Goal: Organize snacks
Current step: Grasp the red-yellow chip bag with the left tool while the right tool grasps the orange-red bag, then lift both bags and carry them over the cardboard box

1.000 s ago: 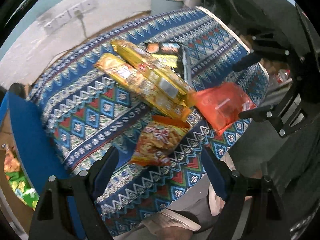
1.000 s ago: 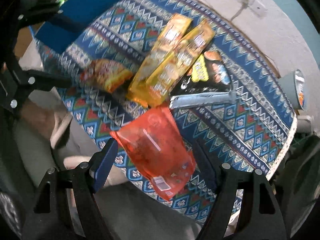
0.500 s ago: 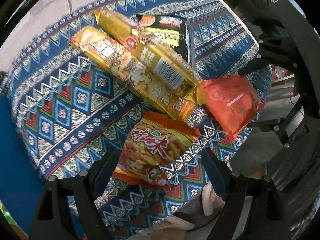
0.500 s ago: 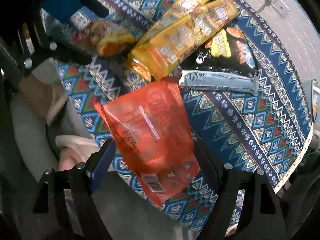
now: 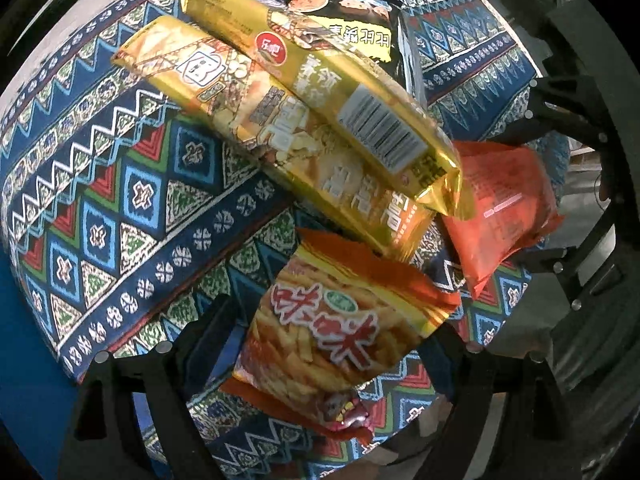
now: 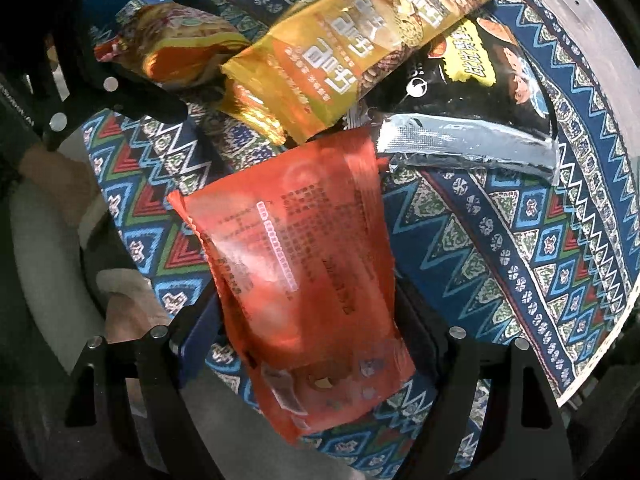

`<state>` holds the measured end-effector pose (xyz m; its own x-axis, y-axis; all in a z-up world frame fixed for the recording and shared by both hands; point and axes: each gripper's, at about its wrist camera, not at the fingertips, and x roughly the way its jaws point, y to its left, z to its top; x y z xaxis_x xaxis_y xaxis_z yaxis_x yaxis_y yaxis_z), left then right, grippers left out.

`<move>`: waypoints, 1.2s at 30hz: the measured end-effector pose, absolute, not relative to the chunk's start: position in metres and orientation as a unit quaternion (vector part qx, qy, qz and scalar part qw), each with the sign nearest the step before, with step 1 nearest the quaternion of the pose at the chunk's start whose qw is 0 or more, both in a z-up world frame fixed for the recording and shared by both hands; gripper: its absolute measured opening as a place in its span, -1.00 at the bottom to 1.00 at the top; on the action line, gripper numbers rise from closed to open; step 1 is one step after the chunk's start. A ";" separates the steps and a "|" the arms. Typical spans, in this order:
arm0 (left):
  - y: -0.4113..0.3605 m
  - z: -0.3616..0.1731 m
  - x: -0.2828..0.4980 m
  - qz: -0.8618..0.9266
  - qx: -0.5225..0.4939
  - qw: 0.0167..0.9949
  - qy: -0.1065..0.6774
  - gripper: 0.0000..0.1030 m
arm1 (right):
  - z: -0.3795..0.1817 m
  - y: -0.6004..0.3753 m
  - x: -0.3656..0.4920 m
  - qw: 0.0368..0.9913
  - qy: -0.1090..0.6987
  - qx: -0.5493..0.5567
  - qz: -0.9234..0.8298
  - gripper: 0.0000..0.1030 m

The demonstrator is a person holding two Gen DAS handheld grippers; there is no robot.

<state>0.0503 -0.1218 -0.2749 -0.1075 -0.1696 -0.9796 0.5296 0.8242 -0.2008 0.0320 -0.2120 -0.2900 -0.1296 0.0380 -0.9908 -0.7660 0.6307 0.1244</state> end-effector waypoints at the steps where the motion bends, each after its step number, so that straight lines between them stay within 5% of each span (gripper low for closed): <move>1: -0.123 -0.276 0.050 -0.266 0.130 0.657 0.693 0.69 | -0.292 -0.213 0.032 0.603 0.675 -0.266 0.333 0.57; 9: -0.140 -0.278 0.045 -0.256 0.179 0.672 0.672 0.03 | -0.293 -0.211 0.033 0.617 0.680 -0.228 0.325 0.12; 14: -0.127 -0.279 0.029 -0.242 0.177 0.673 0.676 -0.05 | -0.278 -0.218 0.039 0.619 0.691 -0.190 0.321 -0.06; 36: -0.084 -0.212 0.020 -0.193 0.114 0.728 0.648 -0.06 | -0.209 -0.226 0.007 0.662 0.668 -0.135 0.313 -0.11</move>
